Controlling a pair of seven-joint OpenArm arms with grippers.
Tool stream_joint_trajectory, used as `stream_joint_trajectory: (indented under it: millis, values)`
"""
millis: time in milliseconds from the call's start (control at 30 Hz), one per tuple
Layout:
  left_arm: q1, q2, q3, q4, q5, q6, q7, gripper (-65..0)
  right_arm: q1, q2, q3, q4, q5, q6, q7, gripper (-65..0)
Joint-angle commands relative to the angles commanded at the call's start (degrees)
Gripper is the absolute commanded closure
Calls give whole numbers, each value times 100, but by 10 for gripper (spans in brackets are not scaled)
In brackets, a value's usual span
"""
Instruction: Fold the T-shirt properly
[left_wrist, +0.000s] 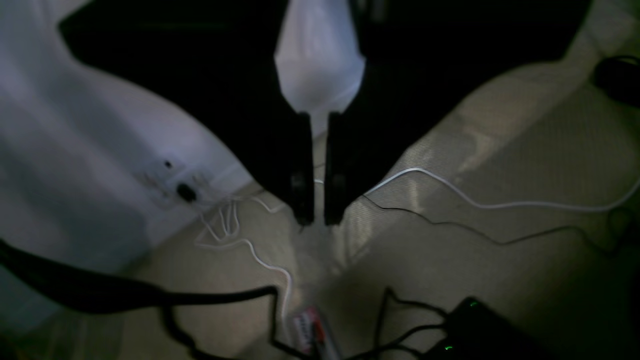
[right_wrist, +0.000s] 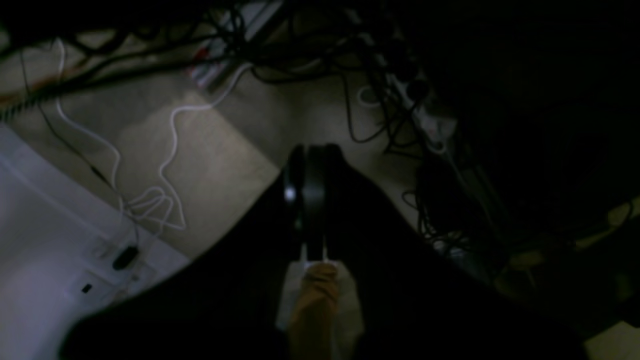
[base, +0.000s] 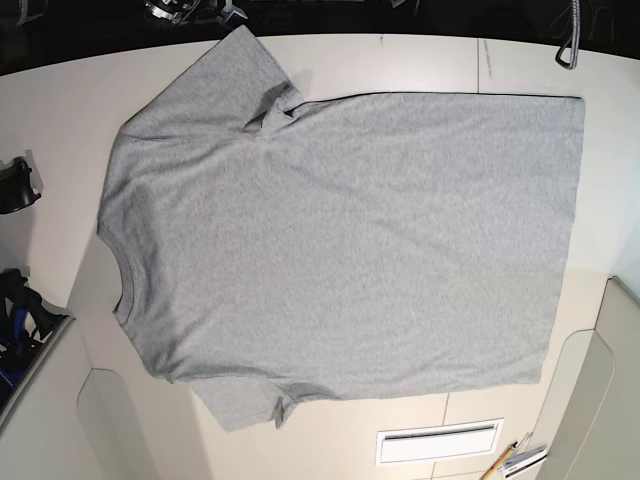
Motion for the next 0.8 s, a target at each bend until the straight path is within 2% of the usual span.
stream_joint_trajectory:
  millis: [200, 333, 500, 567, 633, 800]
  values:
    - [435, -365, -2, 772, -442, -2, 186, -45, -354, 409, 0, 640, 66, 20, 0, -15]
    - [793, -494, -138, 1143, -673, -4, 302, -45, -588, 654, 0, 1049, 221, 20, -2, -15]
    - [1344, -507, -1241, 1659, -673, -44, 308, -45, -815, 881, 0, 1478, 258, 22, -2, -15]
    - [1574, -507, -1766, 1971, -682, -352, 411, -45, -850, 966, 0, 1631, 260, 26, -42, -15]
    - [1827, -505, -2247, 2321, -848, -562, 457, -44, -933, 1067, 0, 1808, 306, 24, -280, -15]
    - [2376, -505, -3067, 3167, -1314, -591, 516, -43, -946, 1432, 0, 2271, 833, 48, -914, -15]
